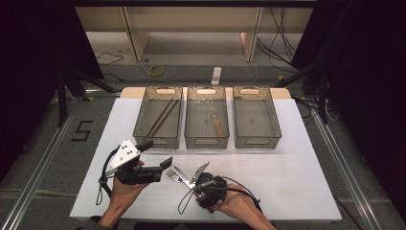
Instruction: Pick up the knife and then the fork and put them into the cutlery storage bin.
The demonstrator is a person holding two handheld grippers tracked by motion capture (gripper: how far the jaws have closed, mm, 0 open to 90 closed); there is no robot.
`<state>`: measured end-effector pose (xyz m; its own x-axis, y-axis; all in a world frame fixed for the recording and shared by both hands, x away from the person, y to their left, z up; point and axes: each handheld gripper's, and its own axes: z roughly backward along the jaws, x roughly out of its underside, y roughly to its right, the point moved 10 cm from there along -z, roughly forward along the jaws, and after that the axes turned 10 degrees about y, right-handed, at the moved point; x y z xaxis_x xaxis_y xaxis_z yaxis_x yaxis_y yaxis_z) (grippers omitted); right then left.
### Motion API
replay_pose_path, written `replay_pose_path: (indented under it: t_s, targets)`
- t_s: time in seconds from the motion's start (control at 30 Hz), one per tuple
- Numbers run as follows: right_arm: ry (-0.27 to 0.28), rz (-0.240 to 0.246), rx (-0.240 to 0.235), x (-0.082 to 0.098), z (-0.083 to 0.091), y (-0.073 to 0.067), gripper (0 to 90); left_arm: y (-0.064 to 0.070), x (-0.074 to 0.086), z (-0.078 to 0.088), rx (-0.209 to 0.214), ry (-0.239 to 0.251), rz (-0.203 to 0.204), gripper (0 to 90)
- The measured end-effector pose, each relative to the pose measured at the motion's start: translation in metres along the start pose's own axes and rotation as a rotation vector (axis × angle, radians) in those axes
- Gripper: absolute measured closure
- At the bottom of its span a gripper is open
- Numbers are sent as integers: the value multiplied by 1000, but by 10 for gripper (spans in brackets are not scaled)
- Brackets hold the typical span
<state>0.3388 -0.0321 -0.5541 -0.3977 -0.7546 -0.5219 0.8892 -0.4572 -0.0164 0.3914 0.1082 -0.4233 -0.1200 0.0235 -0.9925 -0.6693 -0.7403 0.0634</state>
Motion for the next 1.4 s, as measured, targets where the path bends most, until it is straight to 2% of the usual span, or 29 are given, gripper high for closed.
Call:
replay_pose_path:
  t_s: [0.1, 0.37, 0.53, 0.73, 0.77, 0.8, 1.13, 1.4]
  targets:
    - [-19, 25, 5, 2, -2, -1, 621, 0, 0, 0, 1, -1, 0, 131]
    - [-16, 29, 14, 1, -3, 0, 674, 0, 0, 0, 0, -2, -1, 132]
    - [-21, 12, 13, 1, -3, 0, 688, 0, 0, 0, 0, -1, -2, 132]
    - [-29, -19, 39, 0, -3, 4, 727, 0, 0, 0, 1, -2, -6, 132]
    - [-37, -45, 45, 1, -2, 3, 739, 1, 0, 0, 1, 0, -5, 132]
    - [-35, -35, 58, 1, -2, 6, 751, 1, 0, 0, 2, -2, -5, 132]
    - [-32, -81, 51, 1, -1, 8, 764, 1, 0, 0, 2, -1, -5, 132]
    - [-31, -85, 26, 2, 0, 10, 767, 1, 0, 0, 3, -1, -4, 132]
